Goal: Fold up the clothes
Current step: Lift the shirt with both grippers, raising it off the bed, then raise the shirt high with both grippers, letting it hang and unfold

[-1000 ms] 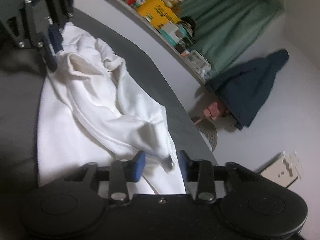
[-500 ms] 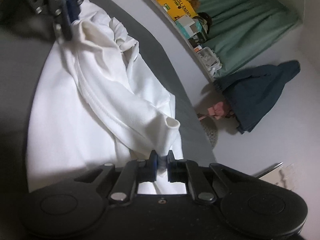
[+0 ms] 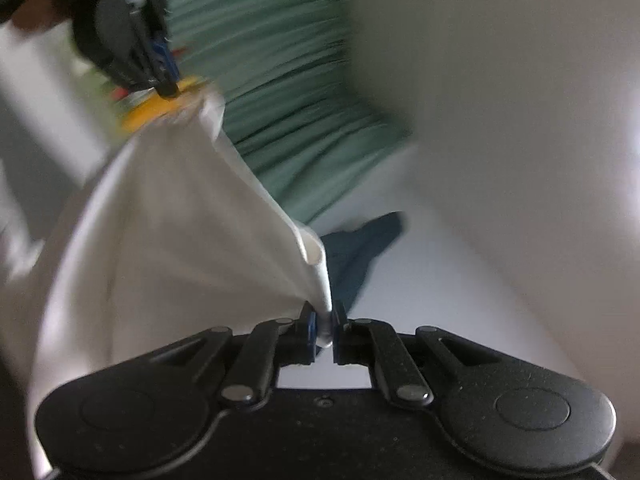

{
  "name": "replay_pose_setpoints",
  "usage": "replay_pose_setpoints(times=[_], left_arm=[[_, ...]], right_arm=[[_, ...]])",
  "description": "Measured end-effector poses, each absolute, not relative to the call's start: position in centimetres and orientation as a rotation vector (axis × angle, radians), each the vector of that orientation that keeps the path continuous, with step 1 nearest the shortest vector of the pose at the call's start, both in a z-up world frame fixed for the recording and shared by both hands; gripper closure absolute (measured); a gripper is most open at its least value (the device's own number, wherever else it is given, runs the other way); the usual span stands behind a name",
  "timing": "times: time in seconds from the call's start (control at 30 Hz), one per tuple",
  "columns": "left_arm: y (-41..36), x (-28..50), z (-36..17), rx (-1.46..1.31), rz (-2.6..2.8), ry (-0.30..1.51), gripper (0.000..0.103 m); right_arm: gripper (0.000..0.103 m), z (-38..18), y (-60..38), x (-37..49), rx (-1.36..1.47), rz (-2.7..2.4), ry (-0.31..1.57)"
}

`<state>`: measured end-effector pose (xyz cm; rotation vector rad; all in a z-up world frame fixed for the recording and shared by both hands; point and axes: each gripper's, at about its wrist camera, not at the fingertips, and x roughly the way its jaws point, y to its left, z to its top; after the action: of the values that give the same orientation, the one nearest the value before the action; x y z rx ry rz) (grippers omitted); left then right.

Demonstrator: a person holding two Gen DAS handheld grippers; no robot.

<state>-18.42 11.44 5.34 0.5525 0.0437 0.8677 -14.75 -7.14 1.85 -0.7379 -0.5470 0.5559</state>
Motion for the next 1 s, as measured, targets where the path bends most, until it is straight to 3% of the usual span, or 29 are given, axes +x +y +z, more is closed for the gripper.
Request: replay_pose_setpoints(times=[0.2, 0.3, 0.37, 0.4, 0.43, 0.47, 0.5, 0.6, 0.8, 0.87, 0.9, 0.93, 1.0], left_arm=[[13.2, -23.3, 18.3, 0.336, 0.696, -0.062, 0.092], [13.2, -25.2, 19.2, 0.136, 0.383, 0.026, 0.091], [12.3, -26.0, 17.3, 0.048, 0.266, 0.068, 0.085], [11.9, -26.2, 16.0, 0.026, 0.243, 0.09, 0.059], [11.3, -26.4, 14.6, 0.005, 0.223, 0.108, 0.022], [10.6, -27.0, 13.3, -0.004, 0.23, 0.097, 0.005], [9.8, -27.6, 11.9, -0.009, 0.236, 0.083, 0.0], [7.0, -28.5, 7.9, 0.084, 0.236, 0.044, 0.0], [0.1, -26.3, 2.2, 0.553, 0.401, 0.032, 0.004], [-0.4, -25.0, 1.3, 0.591, 0.448, 0.048, 0.025], [-0.3, -24.4, 1.1, 0.582, 0.468, 0.061, 0.047], [-0.2, -23.8, 1.0, 0.55, 0.472, 0.074, 0.056], [0.0, -22.9, 0.8, 0.504, 0.47, 0.087, 0.056]], right_arm=[[0.095, 12.1, -7.8, -15.8, -0.582, 0.56, -0.553], [0.095, 14.9, -8.0, -15.7, -0.607, 0.565, -0.569], [0.095, 16.3, -8.1, -15.5, -0.635, 0.56, -0.582], [0.095, 16.8, -8.1, -15.5, -0.647, 0.555, -0.582], [0.095, 17.4, -8.1, -15.5, -0.659, 0.55, -0.583], [0.095, 17.9, -8.2, -15.5, -0.669, 0.543, -0.578], [0.095, 18.4, -8.2, -15.5, -0.679, 0.537, -0.573], [0.095, 19.3, -8.0, -15.5, -0.712, 0.528, -0.55], [0.095, 19.1, -7.2, -17.3, -0.791, 0.526, -0.563], [0.095, 19.0, -7.1, -18.0, -0.793, 0.53, -0.562], [0.095, 19.0, -7.2, -18.4, -0.79, 0.534, -0.561], [0.095, 19.0, -7.1, -18.7, -0.787, 0.541, -0.558], [0.095, 19.0, -7.1, -19.2, -0.784, 0.552, -0.555]])
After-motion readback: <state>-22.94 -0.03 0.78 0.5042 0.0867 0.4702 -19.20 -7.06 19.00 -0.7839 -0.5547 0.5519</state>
